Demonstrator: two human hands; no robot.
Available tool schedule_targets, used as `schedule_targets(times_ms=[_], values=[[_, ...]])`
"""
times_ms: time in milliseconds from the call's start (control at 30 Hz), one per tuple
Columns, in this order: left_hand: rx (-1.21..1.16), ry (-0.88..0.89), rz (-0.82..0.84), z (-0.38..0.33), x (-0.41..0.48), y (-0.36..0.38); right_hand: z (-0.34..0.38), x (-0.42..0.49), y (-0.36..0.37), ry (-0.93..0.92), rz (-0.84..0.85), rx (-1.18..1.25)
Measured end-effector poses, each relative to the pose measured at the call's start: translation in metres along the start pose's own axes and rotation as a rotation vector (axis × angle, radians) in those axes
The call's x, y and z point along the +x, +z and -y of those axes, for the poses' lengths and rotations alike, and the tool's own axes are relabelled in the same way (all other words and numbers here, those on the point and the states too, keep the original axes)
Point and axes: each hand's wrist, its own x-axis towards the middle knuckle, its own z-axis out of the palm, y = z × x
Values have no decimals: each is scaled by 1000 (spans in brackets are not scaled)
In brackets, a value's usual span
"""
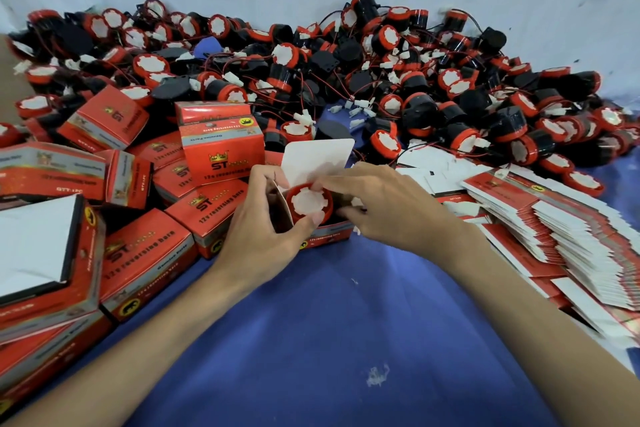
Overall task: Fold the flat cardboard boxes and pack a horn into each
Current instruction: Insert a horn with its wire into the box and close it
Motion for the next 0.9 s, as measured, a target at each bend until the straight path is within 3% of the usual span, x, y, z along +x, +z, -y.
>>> schedule_targets(times_ms=[100,200,267,400,500,700,767,900], values=[[13,-53,-3,1,4,0,-6,-4,-27,48,112,113],[-76,-151,37,2,8,0,-10,-12,-52,200,172,-138],[-147,-206,52,2,8,0,-3,-15,-63,262,99,-204],[-219,-239,19,1,5,4,18,-7,-60,256,-157,152],[-197,-190,-6,-1,0,9,30,2,-43,240,-222,299],[-188,-90,-44,-4,-3,15,42,13,-3,135,-9,-29],[-186,-76,-43,-4,-4,14,47,15,3,113,-6,-139],[-172,-41,-19,-3,-4,12,55,13,11,132,-17,-126]])
